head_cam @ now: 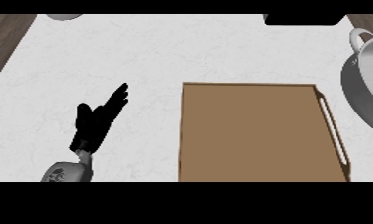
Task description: Pick the cupcake from the tray and place it in the pot
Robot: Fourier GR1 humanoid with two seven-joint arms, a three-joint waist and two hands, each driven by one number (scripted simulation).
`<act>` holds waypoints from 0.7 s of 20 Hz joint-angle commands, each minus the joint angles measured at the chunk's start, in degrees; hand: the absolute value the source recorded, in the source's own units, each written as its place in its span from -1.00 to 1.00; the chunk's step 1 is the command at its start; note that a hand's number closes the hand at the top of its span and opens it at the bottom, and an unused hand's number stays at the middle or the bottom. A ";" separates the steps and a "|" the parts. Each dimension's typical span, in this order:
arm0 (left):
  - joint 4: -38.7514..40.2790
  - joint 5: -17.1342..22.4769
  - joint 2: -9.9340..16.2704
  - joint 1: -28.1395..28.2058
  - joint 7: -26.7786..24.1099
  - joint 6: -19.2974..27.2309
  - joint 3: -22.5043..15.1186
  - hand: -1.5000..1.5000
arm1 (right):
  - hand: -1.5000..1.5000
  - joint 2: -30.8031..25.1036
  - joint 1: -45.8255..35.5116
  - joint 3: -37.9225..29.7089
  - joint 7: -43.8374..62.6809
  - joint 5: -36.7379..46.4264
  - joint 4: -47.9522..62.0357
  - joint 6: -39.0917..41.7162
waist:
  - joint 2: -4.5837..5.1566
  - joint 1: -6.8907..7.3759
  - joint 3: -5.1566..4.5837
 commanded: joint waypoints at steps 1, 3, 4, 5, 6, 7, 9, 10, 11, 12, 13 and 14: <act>0.81 -2.15 -1.54 1.72 -2.92 1.22 -1.27 0.00 | 1.00 -4.63 -5.98 2.99 9.47 4.96 -0.88 0.35 | 0.00 0.35 0.06; -0.73 -0.47 -1.27 -1.63 1.35 -0.20 -0.98 0.00 | 1.00 -9.57 -10.21 4.38 14.90 5.77 0.71 2.36 | 0.06 0.64 0.07; -1.37 1.76 1.49 0.09 1.17 -2.46 1.49 0.00 | 1.00 -11.33 -9.98 4.98 18.94 5.69 -1.71 4.23 | 0.04 0.82 0.04; 0.45 0.36 0.21 -0.46 -1.44 -1.92 0.29 0.00 | 1.00 -10.57 -15.00 10.15 18.40 9.76 2.90 1.22 | 0.24 1.44 0.08; 0.05 0.70 1.21 -0.22 -0.77 -2.38 1.17 0.00 | 1.00 -12.95 -16.54 9.00 18.69 8.77 5.89 4.23 | 0.13 1.05 0.09; -1.04 0.05 0.98 0.55 -0.51 -1.79 0.57 0.00 | 1.00 -12.16 -18.34 12.98 24.00 11.51 2.71 2.53 | 0.16 1.46 0.07; -1.19 -0.90 0.61 2.33 -1.73 -1.46 -0.17 0.00 | 1.00 -14.10 -20.51 14.74 24.27 13.74 6.45 4.71 | 0.10 1.32 0.08; 1.96 -0.95 -1.29 -1.32 -1.24 -0.64 -0.18 0.00 | 1.00 -15.62 -23.75 14.38 20.00 12.61 13.71 7.16 | 0.18 0.99 0.11; 2.09 -1.50 -0.41 -0.27 -2.20 -0.99 -0.04 0.00 | 1.00 -16.10 -28.07 16.80 21.86 14.35 15.24 6.51 | 0.22 1.35 0.11; 0.07 -0.86 -0.89 -0.78 -0.68 -1.42 -0.63 0.00 | 1.00 -13.73 -29.64 20.54 19.73 17.01 17.77 4.67 | 0.29 1.84 0.15; 2.08 0.63 1.43 -2.48 -0.50 -3.56 1.62 0.00 | 1.00 -12.97 -33.26 22.72 22.20 18.51 18.68 3.88 | 0.35 1.91 0.13; 1.15 -0.49 -0.96 -0.53 -1.55 -1.64 0.00 0.00 | 1.00 -15.66 -34.77 22.63 22.15 18.52 21.47 7.45 | 0.28 1.77 0.12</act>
